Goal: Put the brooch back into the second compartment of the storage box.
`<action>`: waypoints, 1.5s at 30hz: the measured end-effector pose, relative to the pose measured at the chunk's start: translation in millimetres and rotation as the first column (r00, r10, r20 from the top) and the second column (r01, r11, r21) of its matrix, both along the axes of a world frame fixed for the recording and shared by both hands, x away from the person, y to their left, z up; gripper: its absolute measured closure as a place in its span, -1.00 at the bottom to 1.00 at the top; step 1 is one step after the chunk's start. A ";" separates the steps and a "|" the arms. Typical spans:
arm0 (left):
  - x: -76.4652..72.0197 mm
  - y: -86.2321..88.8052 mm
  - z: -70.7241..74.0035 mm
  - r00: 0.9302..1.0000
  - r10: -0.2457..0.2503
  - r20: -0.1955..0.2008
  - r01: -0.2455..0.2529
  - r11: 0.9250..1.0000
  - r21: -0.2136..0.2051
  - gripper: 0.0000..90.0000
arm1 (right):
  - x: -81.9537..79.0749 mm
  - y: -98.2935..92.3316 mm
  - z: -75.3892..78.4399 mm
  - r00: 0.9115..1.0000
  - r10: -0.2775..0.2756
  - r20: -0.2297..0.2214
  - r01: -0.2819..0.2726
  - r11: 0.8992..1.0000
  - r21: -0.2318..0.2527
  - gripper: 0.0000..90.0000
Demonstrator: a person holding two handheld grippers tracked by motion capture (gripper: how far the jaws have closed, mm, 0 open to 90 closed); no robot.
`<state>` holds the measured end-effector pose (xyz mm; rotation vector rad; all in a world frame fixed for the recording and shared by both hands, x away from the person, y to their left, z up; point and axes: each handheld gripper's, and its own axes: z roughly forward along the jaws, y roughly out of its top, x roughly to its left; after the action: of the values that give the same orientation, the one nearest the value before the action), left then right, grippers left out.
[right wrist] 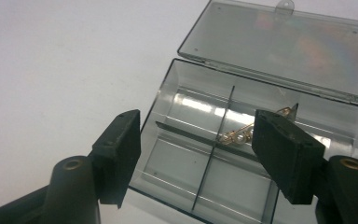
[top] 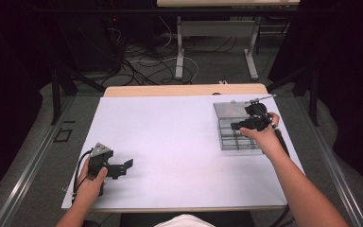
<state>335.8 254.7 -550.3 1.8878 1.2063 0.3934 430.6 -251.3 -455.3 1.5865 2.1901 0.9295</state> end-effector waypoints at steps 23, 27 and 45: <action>-0.5 -0.2 0.3 1.000 0.001 -0.001 -0.001 1.000 0.002 -0.93 | -56.7 -14.6 -15.0 0.992 0.035 0.118 -0.040 0.999 0.036 -0.72; -0.6 -0.5 0.4 1.000 0.000 -0.001 0.000 1.000 0.004 -0.93 | -66.3 -17.5 -23.0 0.990 0.039 0.137 -0.045 0.998 0.038 -0.79; -0.8 -0.6 0.6 1.000 0.002 0.002 -0.002 1.000 0.005 -0.93 | -94.7 -30.4 -54.1 0.981 0.015 0.191 -0.017 1.000 0.007 -1.00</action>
<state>335.0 254.0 -549.7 1.8902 1.2074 0.3992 335.9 -281.7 -509.5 1.4206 2.0722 1.0503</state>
